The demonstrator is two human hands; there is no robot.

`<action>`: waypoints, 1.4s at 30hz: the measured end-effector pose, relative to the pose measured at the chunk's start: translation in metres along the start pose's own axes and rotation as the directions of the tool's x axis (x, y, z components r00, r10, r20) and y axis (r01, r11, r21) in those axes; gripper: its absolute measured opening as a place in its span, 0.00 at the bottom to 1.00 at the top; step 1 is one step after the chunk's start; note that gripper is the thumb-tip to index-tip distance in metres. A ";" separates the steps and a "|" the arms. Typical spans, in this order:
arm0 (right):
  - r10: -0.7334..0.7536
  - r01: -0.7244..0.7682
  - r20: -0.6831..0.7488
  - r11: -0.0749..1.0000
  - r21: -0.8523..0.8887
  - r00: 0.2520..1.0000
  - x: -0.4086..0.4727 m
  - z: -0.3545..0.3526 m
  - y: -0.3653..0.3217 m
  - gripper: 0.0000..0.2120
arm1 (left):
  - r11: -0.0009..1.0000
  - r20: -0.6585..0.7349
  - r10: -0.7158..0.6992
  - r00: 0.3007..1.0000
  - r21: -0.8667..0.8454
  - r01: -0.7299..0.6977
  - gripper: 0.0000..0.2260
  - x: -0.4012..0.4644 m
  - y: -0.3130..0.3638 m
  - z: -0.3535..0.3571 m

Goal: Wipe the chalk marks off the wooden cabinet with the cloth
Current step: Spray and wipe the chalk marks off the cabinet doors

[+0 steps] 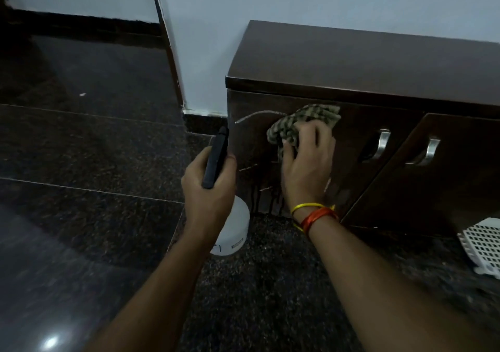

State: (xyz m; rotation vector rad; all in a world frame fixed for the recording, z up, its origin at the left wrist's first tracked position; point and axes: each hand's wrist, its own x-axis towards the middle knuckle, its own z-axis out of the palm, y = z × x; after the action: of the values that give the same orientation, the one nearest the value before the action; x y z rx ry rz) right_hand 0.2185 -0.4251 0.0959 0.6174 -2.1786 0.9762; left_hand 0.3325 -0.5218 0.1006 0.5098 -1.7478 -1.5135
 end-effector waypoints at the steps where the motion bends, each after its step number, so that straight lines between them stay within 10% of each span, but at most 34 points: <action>1: -0.025 0.026 0.038 0.999 -0.024 0.999 -0.007 0.004 0.003 0.15 | 1.000 -0.003 -0.005 1.000 -0.003 0.005 0.11 -0.002 -0.002 -0.001; 42: -0.446 0.436 -0.049 0.889 -0.140 0.894 0.029 0.048 -0.055 0.17 | 0.993 -0.048 0.014 0.999 0.116 -0.008 0.14 -0.002 -0.015 -0.037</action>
State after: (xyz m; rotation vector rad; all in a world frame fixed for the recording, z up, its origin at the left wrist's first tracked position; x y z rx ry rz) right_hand 0.2162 -0.5001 0.1184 0.9448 -1.8901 0.6034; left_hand 0.3594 -0.5481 0.0864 0.5899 -1.8050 -1.3862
